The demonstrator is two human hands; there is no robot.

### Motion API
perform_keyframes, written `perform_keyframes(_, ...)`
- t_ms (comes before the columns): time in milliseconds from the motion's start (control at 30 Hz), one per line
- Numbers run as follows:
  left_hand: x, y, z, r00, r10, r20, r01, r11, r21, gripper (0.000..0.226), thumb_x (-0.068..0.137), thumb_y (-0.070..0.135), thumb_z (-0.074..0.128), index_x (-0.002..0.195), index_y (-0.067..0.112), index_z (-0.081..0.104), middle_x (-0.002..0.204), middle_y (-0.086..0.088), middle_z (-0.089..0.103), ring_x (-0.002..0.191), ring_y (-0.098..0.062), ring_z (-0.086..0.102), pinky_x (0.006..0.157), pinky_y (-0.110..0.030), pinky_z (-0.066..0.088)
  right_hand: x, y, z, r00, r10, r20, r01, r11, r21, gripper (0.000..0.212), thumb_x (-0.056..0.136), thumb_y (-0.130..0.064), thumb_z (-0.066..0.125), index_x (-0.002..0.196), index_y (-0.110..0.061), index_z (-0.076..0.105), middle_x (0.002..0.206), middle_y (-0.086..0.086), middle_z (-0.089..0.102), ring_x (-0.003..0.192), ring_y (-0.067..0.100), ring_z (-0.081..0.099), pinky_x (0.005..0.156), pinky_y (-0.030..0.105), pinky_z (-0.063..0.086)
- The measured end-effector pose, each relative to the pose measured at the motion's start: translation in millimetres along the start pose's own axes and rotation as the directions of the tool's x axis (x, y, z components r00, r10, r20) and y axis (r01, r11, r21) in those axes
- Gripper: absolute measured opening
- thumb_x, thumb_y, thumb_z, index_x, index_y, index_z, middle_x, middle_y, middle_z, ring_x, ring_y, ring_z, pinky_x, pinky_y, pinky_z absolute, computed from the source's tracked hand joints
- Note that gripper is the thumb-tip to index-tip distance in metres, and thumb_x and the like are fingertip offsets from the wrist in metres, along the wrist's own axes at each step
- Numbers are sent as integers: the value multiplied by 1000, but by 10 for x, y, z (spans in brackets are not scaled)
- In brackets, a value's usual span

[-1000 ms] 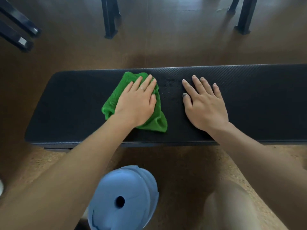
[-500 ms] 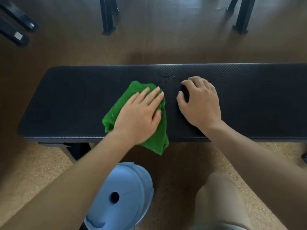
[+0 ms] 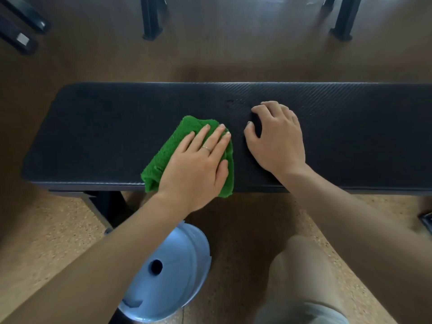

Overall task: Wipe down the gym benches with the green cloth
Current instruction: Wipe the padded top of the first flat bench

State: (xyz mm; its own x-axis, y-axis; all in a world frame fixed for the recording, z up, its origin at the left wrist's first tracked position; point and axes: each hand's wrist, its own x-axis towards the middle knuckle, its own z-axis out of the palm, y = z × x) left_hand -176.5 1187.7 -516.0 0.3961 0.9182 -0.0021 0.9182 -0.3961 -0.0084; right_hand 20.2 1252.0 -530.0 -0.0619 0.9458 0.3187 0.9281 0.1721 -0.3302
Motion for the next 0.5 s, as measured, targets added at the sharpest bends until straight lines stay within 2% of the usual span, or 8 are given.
perform_keyframes(133,794,-109,-18,987,-144,77,147,989,-30,62,109,41,17,166,20,10,174,2,6,160,-20,5,130,-40,7,23,3,9,1000,7,-2,-7,1000,-12,41,100,-38,46,130,-16,63,133,3,61,129,26,53,117,42,35)
perform_keyframes(233,791,3,-2,981,-193,36,194,981,-20,63,109,43,16,166,16,14,174,-3,10,160,-24,9,130,-42,8,-16,32,-11,1000,2,-16,-2,1000,15,41,100,-37,47,130,-16,64,134,3,61,130,26,52,117,42,34)
perform_keyframes(333,106,141,76,993,-45,-113,45,999,-4,64,107,45,24,161,13,32,169,-5,27,157,-27,24,128,-45,20,-25,31,-19,1000,-1,-7,1,1000,30,40,100,-35,48,131,-15,63,136,4,61,132,27,51,118,42,33)
perform_keyframes(433,-348,-35,179,976,123,-182,-107,990,92,59,109,44,35,155,9,45,164,-8,38,151,-30,37,122,-48,34,-30,41,-26,1000,2,3,-2,999,32,40,101,-35,48,132,-15,63,138,5,60,133,27,51,119,42,32)
perform_keyframes(500,-381,-267,215,955,172,-243,-133,977,169,58,109,46,39,151,8,51,159,-8,46,146,-29,46,117,-48,42,-27,58,-26,1000,4,17,-5,998,60,40,102,-33,49,134,-15,63,142,4,59,137,25,49,122,41,30)
